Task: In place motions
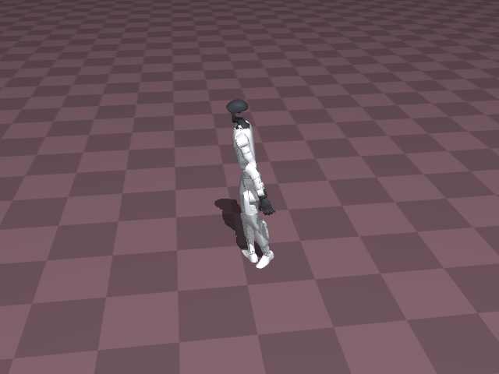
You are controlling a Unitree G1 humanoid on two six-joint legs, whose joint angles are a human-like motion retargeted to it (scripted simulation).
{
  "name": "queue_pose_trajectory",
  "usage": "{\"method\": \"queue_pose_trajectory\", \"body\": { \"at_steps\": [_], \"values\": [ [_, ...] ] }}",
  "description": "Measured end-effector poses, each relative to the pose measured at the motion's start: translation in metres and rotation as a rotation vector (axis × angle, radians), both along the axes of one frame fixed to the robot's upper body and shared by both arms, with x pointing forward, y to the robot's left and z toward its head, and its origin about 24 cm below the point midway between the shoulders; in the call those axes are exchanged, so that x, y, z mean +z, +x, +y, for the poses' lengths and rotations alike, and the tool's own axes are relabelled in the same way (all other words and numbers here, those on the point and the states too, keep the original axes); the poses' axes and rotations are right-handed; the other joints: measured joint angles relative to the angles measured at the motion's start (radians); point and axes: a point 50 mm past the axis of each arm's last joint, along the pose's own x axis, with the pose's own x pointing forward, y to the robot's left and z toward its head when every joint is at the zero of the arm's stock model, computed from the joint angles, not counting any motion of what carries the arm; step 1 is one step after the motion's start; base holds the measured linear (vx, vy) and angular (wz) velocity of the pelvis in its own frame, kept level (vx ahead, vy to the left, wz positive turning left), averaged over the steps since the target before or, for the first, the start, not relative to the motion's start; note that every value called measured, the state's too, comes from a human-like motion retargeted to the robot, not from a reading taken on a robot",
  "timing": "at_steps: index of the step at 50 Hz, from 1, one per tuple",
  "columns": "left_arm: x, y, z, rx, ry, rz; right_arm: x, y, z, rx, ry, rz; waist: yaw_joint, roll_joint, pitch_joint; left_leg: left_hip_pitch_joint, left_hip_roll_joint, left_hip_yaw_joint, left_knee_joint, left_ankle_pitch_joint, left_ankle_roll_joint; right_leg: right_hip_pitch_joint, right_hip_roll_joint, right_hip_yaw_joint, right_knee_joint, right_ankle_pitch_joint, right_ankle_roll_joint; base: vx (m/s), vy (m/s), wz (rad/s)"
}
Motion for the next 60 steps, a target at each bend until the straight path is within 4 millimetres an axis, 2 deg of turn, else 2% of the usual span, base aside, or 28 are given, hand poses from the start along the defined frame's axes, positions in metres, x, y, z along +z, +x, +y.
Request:
{"method": "queue_pose_trajectory", "body": {
  "at_steps": [2,3,6,8,10,12,13,14,16,18,20,23,25,28,30,32,33,36,40,43,47,50,52,55,57,58,59,60],
  "values": [
    [0.000,-0.007,-0.005,0.006,-0.004,0.021,0.002,-0.005,-0.005,-0.078,-0.022,0.024,-0.026,-0.007,-0.003,0.026,-0.024,0.065,0.008,-0.005,-0.030,-0.004,0.025,0.114,-0.065,0.039,0.036,0.24,-0.26,-2.92],
    [0.000,-0.008,-0.008,0.009,-0.009,0.027,0.003,-0.008,-0.008,-0.118,-0.032,0.037,-0.022,-0.008,-0.008,0.043,-0.032,0.110,0.012,-0.004,-0.045,-0.034,0.053,0.193,-0.072,0.033,-0.001,0.33,-0.25,-3.07],
    [-0.001,-0.009,-0.015,0.022,-0.021,0.024,0.005,-0.024,-0.011,-0.229,-0.047,0.083,-0.010,-0.007,-0.034,0.065,-0.014,0.181,0.060,0.050,-0.068,-0.055,0.051,0.287,-0.076,0.073,-0.022,0.38,-0.27,-2.72],
    [-0.003,0.000,-0.014,0.037,-0.024,-0.026,0.006,-0.030,-0.011,-0.277,-0.053,0.103,-0.032,-0.037,-0.027,0.088,-0.003,0.219,0.127,0.118,-0.060,-0.052,0.055,0.352,-0.111,0.085,-0.046,0.23,-0.29,-1.71],
    [-0.005,0.019,-0.008,0.032,-0.029,-0.099,0.006,-0.032,-0.008,-0.303,-0.053,0.115,-0.061,-0.099,-0.006,0.106,0.007,0.235,0.248,0.190,0.003,-0.036,0.006,0.440,-0.122,0.089,-0.041,0.19,-0.26,-1.38],
    [-0.006,0.036,-0.001,0.006,-0.007,-0.142,0.005,-0.039,-0.005,-0.312,-0.048,0.128,-0.062,-0.163,0.000,0.089,0.035,0.186,0.423,0.238,0.127,-0.018,-0.064,0.479,-0.123,0.099,-0.040,0.32,-0.18,-1.42],
    [-0.007,0.045,0.001,-0.003,0.009,-0.163,0.005,-0.043,-0.004,-0.311,-0.040,0.133,-0.052,-0.186,0.002,0.064,0.057,0.140,0.521,0.247,0.198,-0.017,-0.086,0.499,-0.121,0.101,-0.044,0.35,-0.16,-1.60],
    [-0.007,0.054,0.002,-0.005,0.016,-0.190,0.005,-0.046,-0.003,-0.305,-0.030,0.143,-0.037,-0.197,0.005,0.029,0.082,0.086,0.612,0.243,0.225,-0.018,-0.091,0.527,-0.122,0.105,-0.049,0.31,-0.14,-1.72],
    [-0.008,0.073,0.001,0.012,0.010,-0.258,0.005,-0.048,-0.001,-0.276,-0.013,0.166,-0.010,-0.198,0.014,-0.074,0.116,-0.065,0.758,0.227,0.219,-0.023,-0.076,0.582,-0.132,0.113,-0.059,0.20,-0.10,-1.65],
    [-0.009,0.091,-0.005,0.053,-0.015,-0.327,0.004,-0.044,0.004,-0.230,-0.006,0.175,0.006,-0.185,0.028,-0.209,0.072,-0.289,0.817,0.234,0.171,-0.022,-0.054,0.618,-0.149,0.130,-0.068,0.10,-0.04,-1.56],
    [-0.009,0.108,-0.013,0.093,-0.051,-0.390,0.003,-0.037,0.006,-0.181,-0.001,0.161,0.022,-0.175,0.042,-0.295,0.023,-0.430,0.802,0.231,0.163,-0.021,-0.041,0.653,-0.159,0.143,-0.072,0.07,0.04,-1.62],
    [-0.007,0.126,-0.020,0.085,-0.109,-0.467,0.001,-0.028,0.010,-0.117,0.035,0.139,0.034,-0.169,0.047,-0.317,0.033,-0.435,0.649,0.197,0.226,-0.030,-0.039,0.718,-0.152,0.152,-0.067,0.18,0.07,-1.46],
    [-0.006,0.134,-0.023,0.051,-0.120,-0.494,-0.001,-0.022,0.015,-0.081,0.068,0.120,0.060,-0.154,0.049,-0.321,-0.002,-0.494,0.489,0.188,0.254,-0.031,-0.025,0.759,-0.149,0.158,-0.065,0.26,0.08,-1.66],
    [-0.006,0.137,-0.024,-0.009,-0.110,-0.494,-0.004,-0.009,0.024,-0.029,0.109,0.069,0.107,-0.114,0.070,-0.333,-0.130,-0.916,0.277,0.259,0.179,-0.013,0.033,0.835,-0.140,0.162,-0.065,0.22,0.08,-1.87],
    [-0.007,0.136,-0.024,-0.044,-0.112,-0.474,-0.005,0.003,0.029,0.018,0.126,0.021,0.125,-0.093,0.090,-0.306,-0.192,-1.204,0.154,0.377,0.098,-0.005,0.068,0.901,-0.117,0.157,-0.059,0.20,0.09,-1.58],
    [-0.008,0.131,-0.024,-0.056,-0.115,-0.439,-0.005,0.017,0.033,0.092,0.132,-0.023,0.065,-0.081,0.097,-0.289,-0.139,-1.052,0.116,0.358,0.108,-0.010,0.073,0.922,-0.082,0.160,-0.045,0.16,0.14,-0.55],
    [-0.009,0.128,-0.024,-0.051,-0.117,-0.424,-0.005,0.026,0.034,0.139,0.129,-0.040,0.021,-0.069,0.098,-0.276,-0.100,-0.906,0.128,0.327,0.134,-0.022,0.080,0.924,-0.066,0.172,-0.043,0.07,0.14,-0.66],
    [-0.010,0.118,-0.023,-0.018,-0.110,-0.376,-0.003,0.052,0.041,0.255,0.114,-0.106,-0.038,-0.065,0.102,-0.257,-0.102,-0.933,0.087,0.330,0.142,-0.048,0.105,0.999,-0.069,0.186,-0.051,-0.07,0.08,-1.58],
    [-0.010,0.101,-0.013,-0.027,-0.088,-0.294,0.000,0.076,0.052,0.333,0.148,-0.206,-0.018,-0.075,0.118,-0.201,-0.063,-0.713,0.041,0.313,0.156,-0.071,0.103,1.074,-0.063,0.128,-0.050,-0.04,0.01,-2.76],
    [-0.010,0.078,-0.009,-0.050,-0.051,-0.222,0.001,0.079,0.056,0.388,0.181,-0.219,0.009,-0.065,0.087,-0.157,-0.037,-0.538,-0.009,0.287,0.158,-0.100,0.073,0.946,-0.056,0.060,-0.054,0.05,-0.04,-3.08],
    [-0.008,0.054,-0.002,-0.020,-0.035,-0.150,0.003,0.085,0.055,0.408,0.149,-0.255,-0.017,-0.058,0.079,-0.117,-0.006,-0.324,-0.022,0.240,0.139,-0.093,0.009,0.674,-0.063,-0.008,-0.041,-0.07,-0.13,-2.83],
    [-0.006,0.040,0.004,-0.014,-0.014,-0.091,0.001,0.077,0.050,0.337,0.130,-0.231,-0.023,-0.047,0.075,-0.078,0.012,-0.186,-0.027,0.202,0.118,-0.078,-0.027,0.499,-0.055,-0.041,-0.021,-0.01,-0.18,-2.74],
    [-0.004,0.032,0.006,-0.022,0.004,-0.056,-0.001,0.065,0.044,0.251,0.126,-0.184,-0.018,-0.040,0.066,-0.050,0.019,-0.127,-0.028,0.177,0.102,-0.058,-0.041,0.397,-0.062,-0.041,-0.010,0.12,-0.18,-2.48],
    [-0.002,0.025,0.009,-0.021,0.013,-0.024,-0.004,0.042,0.033,0.091,0.111,-0.099,-0.015,-0.032,0.048,-0.012,0.033,-0.053,-0.017,0.146,0.069,-0.031,-0.049,0.288,-0.094,0.016,-0.018,0.18,-0.26,-2.12],
    [-0.003,0.025,0.008,-0.004,0.009,-0.026,-0.004,0.026,0.025,-0.013,0.084,-0.047,-0.016,-0.035,0.039,0.017,0.031,-0.004,-0.009,0.132,0.046,-0.015,-0.046,0.258,-0.136,0.118,-0.017,0.20,-0.24,-1.92],
    [-0.003,0.025,0.007,0.005,0.007,-0.031,-0.004,0.018,0.022,-0.062,0.069,-0.024,-0.019,-0.040,0.037,0.035,0.025,0.026,-0.006,0.127,0.035,-0.006,-0.044,0.254,-0.160,0.207,-0.018,0.22,-0.30,-1.81],
    [-0.003,0.026,0.007,0.013,0.005,-0.034,-0.003,0.010,0.019,-0.107,0.056,0.000,-0.020,-0.037,0.032,0.053,0.029,0.055,-0.004,0.127,0.022,-0.008,-0.023,0.289,-0.178,0.199,-0.031,0.24,-0.27,-1.77],
    [-0.003,0.027,0.007,0.020,0.003,-0.037,-0.002,0.001,0.016,-0.151,0.043,0.024,-0.021,-0.030,0.027,0.071,0.037,0.082,-0.001,0.129,0.008,-0.014,0.007,0.345,-0.192,0.143,-0.051,0.27,-0.24,-1.83]
  ]
}}
